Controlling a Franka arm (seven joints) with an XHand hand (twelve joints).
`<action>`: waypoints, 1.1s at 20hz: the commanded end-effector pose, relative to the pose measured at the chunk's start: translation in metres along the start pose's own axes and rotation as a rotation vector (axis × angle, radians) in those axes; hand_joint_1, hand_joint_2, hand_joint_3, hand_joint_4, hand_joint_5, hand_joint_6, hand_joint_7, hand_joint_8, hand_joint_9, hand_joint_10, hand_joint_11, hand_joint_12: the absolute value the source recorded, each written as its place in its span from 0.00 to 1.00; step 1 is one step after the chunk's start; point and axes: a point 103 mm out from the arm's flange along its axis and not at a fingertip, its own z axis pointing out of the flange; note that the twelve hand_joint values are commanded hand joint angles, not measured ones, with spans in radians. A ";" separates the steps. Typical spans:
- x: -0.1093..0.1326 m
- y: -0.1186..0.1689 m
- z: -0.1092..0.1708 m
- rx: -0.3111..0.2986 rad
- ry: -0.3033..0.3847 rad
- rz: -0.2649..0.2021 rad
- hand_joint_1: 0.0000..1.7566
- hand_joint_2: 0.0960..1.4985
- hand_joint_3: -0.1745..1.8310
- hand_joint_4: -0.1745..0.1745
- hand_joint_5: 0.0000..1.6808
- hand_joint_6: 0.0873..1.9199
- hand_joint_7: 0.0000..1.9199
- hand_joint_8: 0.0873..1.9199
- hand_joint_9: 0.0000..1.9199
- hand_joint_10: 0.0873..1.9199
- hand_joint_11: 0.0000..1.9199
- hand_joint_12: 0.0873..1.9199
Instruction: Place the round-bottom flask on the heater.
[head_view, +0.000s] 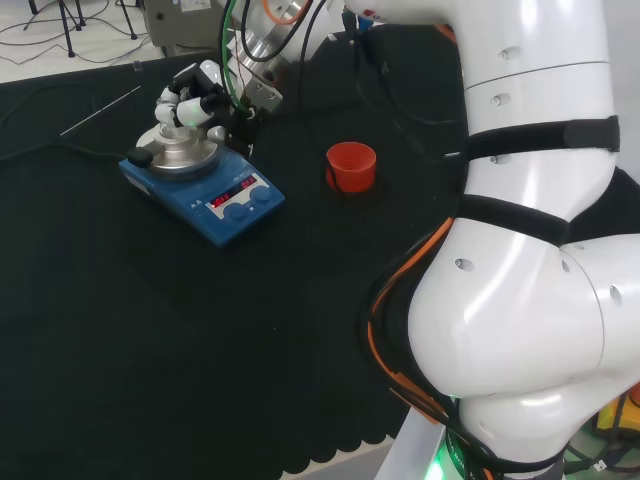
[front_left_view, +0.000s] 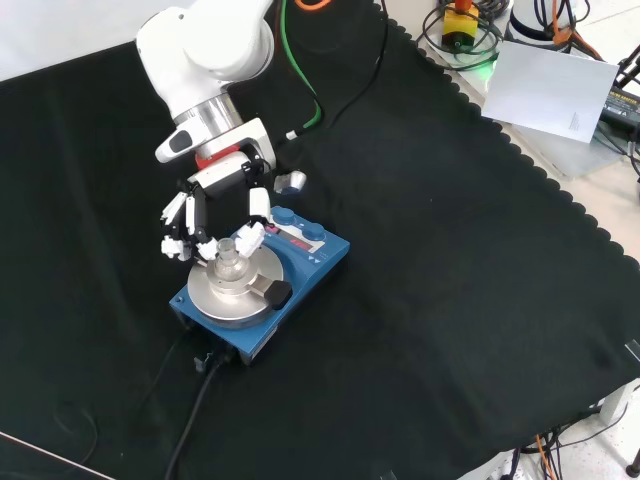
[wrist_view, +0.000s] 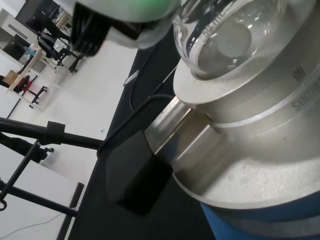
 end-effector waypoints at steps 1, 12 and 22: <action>-0.004 -0.001 -0.002 0.003 0.018 0.005 0.63 0.43 0.38 1.00 0.74 0.33 0.25 0.24 0.34 0.23 0.15 0.66; -0.008 -0.008 -0.006 0.016 -0.023 0.014 0.57 0.39 0.40 0.64 0.51 0.40 0.21 0.26 0.29 0.27 0.09 0.68; -0.001 -0.010 -0.013 0.040 -0.048 -0.004 0.52 0.30 0.44 0.49 0.24 0.14 0.14 0.29 0.24 0.31 0.04 0.70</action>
